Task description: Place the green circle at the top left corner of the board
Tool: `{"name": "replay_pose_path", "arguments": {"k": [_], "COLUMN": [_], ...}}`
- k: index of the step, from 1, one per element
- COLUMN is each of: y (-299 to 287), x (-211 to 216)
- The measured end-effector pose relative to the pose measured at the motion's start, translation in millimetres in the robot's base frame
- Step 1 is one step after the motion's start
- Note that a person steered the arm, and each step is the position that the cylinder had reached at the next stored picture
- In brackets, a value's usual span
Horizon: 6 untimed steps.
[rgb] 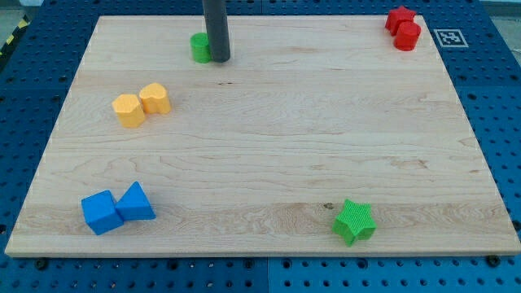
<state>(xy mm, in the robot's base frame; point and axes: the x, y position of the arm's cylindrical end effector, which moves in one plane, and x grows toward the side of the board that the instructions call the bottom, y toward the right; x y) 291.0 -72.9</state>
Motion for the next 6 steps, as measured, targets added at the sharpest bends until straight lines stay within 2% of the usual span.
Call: {"name": "replay_pose_path", "arguments": {"k": [2,6], "y": [-52.9,-117.7], "x": [-10.0,-30.5]}}
